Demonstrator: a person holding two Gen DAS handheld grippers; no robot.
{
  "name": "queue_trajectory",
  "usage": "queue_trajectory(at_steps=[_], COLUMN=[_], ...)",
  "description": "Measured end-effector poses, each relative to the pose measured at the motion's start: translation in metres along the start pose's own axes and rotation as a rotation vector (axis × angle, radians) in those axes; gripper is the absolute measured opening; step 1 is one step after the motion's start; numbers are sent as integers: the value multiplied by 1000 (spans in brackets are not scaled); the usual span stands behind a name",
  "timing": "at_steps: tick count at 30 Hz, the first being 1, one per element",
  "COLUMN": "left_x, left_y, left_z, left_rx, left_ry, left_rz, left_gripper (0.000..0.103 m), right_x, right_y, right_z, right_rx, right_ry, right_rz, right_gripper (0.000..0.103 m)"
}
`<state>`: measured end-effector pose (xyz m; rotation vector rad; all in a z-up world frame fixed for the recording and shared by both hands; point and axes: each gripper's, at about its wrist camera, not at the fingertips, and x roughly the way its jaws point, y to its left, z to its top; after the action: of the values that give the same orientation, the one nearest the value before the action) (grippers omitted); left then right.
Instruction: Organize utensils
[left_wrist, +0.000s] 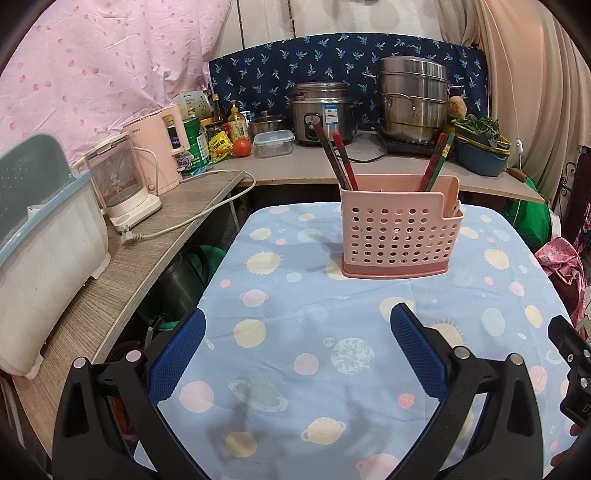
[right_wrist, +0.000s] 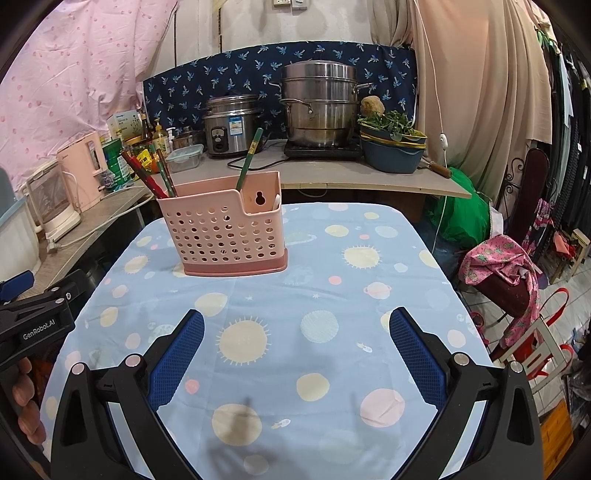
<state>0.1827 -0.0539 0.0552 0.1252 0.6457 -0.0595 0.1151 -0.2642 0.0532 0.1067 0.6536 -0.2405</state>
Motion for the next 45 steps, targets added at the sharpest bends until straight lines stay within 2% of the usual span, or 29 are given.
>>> queue_trajectory(at_steps=[28,37,45], left_x=[0,-1,5], left_y=[0,-6,-5], left_z=[8,8,10], left_rx=[3,13,2], left_ry=[12,-17,18], left_rz=[-5,21,-2], left_gripper=[96,96,96], right_x=[0,1,1], right_y=[2,7,8], right_z=[4,8,5], right_rx=[-5,-8,-7], right_ry=[-2,-2,-3], right_rz=[0,1,-1], right_gripper=[97,97,97])
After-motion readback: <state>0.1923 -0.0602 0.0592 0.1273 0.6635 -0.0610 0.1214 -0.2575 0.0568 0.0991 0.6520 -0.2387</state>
